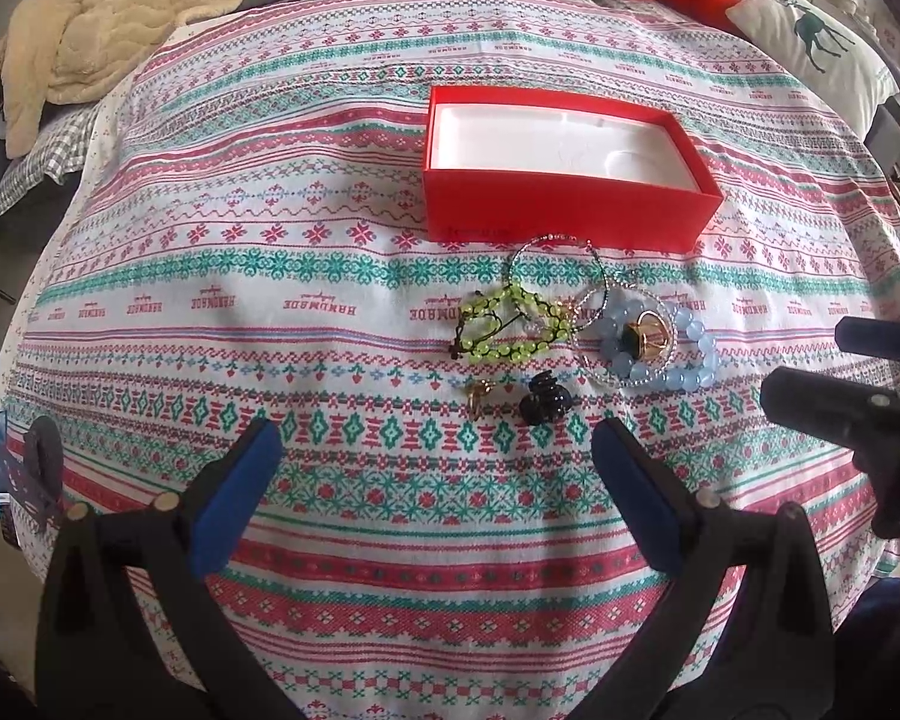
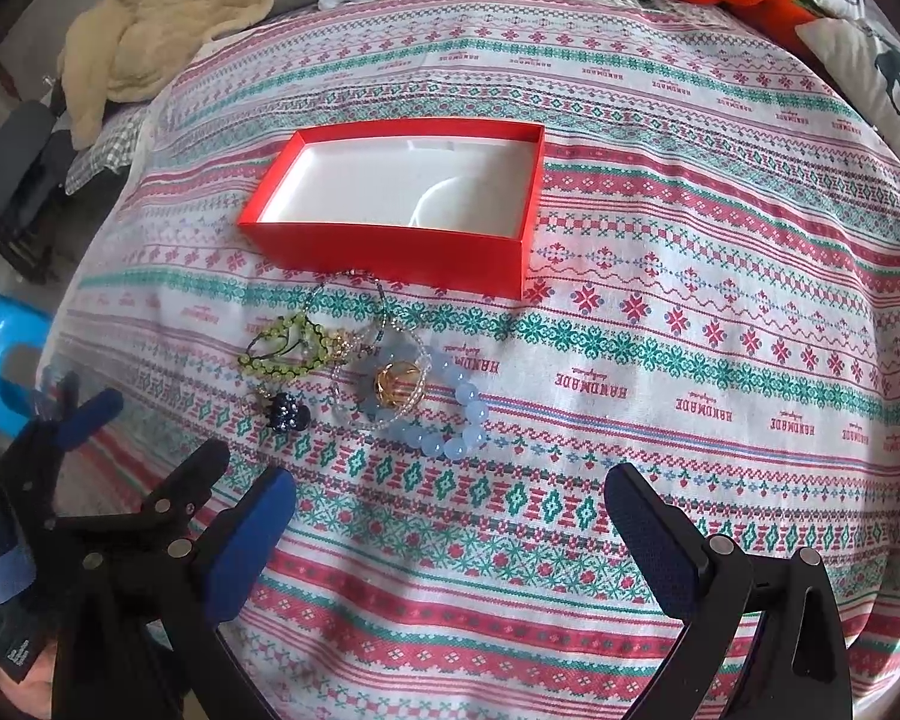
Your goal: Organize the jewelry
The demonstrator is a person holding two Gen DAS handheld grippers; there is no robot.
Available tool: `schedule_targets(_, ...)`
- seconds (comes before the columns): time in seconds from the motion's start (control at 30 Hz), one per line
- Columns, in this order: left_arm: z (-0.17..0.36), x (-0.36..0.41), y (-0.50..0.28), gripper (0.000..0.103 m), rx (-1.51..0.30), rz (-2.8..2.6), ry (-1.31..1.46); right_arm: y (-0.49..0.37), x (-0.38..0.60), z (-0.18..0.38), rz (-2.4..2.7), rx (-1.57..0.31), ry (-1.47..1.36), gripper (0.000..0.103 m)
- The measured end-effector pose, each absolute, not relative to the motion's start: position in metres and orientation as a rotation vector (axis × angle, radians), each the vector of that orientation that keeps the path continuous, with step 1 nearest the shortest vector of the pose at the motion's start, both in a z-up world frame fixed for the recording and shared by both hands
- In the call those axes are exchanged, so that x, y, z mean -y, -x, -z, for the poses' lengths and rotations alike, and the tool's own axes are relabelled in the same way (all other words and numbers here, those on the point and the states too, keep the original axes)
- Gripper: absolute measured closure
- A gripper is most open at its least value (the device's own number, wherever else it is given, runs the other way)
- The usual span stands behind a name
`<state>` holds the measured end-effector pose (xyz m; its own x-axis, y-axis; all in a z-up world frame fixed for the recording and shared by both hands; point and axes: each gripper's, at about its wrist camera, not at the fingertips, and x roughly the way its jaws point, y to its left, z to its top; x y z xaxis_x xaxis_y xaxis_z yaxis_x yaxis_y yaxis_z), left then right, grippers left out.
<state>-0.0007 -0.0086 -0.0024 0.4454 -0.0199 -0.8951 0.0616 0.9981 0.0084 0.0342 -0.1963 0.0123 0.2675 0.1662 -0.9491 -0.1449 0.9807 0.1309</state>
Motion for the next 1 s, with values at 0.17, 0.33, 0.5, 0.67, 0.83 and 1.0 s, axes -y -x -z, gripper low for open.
schedule_targets(0.17,0.002,0.009,0.000,0.000,-1.111,0.055,-0.035,-0.035,0.196,-0.012,-0.229,-1.265,-0.038,0.000)
schedule_targets(0.33,0.003,0.009,0.001,0.000,-1.095,0.045,-0.049,-0.035,0.197,-0.012,-0.225,-1.261,-0.042,0.000)
schedule_targets(0.5,0.004,0.008,0.000,0.000,-1.105,0.041,-0.051,-0.034,0.195,-0.011,-0.225,-1.260,-0.034,0.000)
schedule_targets(0.67,0.003,0.000,-0.007,0.000,-1.093,0.031,-0.022,-0.036,0.195,-0.010,-0.226,-1.254,-0.029,0.000)
schedule_targets(0.83,-0.001,-0.021,-0.024,0.012,-1.084,0.008,0.017,-0.049,0.210,-0.010,-0.190,-1.213,-0.085,0.000)
schedule_targets(1.0,0.013,-0.038,-0.040,0.050,-1.166,0.070,0.171,-0.062,0.226,-0.004,-0.198,-1.233,-0.226,0.032)
